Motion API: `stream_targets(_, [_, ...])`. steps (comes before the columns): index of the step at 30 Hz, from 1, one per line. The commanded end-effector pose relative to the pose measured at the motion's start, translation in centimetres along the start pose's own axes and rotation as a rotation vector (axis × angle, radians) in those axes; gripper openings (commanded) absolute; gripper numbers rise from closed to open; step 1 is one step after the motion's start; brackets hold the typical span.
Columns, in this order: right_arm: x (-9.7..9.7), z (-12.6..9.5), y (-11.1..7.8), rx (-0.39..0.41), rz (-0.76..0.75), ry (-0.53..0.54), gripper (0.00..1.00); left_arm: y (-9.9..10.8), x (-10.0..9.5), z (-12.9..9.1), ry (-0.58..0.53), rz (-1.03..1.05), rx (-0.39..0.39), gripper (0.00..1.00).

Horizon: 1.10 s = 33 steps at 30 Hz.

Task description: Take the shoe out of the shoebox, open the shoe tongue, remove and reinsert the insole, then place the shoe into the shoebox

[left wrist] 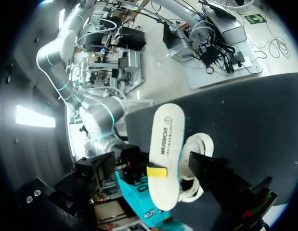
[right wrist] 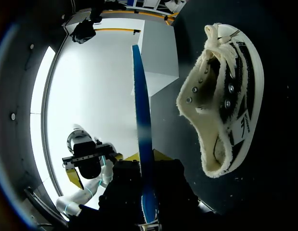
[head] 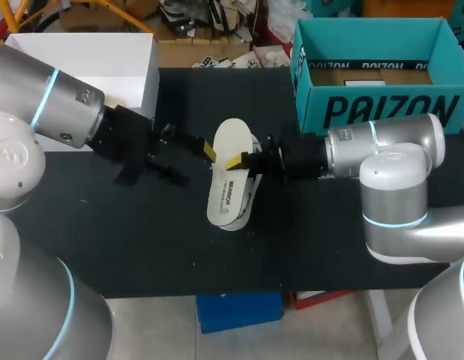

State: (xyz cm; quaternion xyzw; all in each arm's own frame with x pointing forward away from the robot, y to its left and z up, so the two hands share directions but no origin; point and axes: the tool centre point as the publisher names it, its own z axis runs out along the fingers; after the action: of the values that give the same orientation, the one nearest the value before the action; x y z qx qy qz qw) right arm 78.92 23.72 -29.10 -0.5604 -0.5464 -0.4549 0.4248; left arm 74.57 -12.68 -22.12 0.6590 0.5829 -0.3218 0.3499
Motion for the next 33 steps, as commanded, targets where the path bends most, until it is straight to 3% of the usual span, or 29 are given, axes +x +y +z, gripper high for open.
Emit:
stream_targets(1, [0.0,0.1,-0.1,-0.004,0.0,0.0,0.0,-0.2,0.3,0.1,-0.025,0.003,-0.007,1.0])
stream_targets(9, [0.0,0.1,-0.1,-0.004,0.0,0.0,0.0,-0.1,2.8,1.6,-0.213,0.025,-0.083,1.0])
stream_targets(11, [0.0,0.1,-0.1,-0.004,0.0,0.0,0.0,0.2,3.2,1.7,-0.303,-0.039,-0.077,1.0])
stream_targets(20, [0.0,0.1,-0.1,-0.004,0.0,0.0,0.0,1.6,4.3,2.4,-0.419,-0.1,-0.015,1.0])
stream_targets(28, [0.0,0.1,-0.1,-0.004,0.0,0.0,0.0,2.6,4.6,3.4,-0.536,-0.055,-0.019,1.0])
stream_targets(30, [0.0,0.1,-0.1,-0.004,0.0,0.0,0.0,2.7,4.6,3.8,-0.558,-0.039,-0.019,0.88])
stream_targets(33, [0.0,0.1,-0.1,-0.004,0.0,0.0,0.0,2.7,4.6,4.3,-0.588,-0.006,-0.014,0.87])
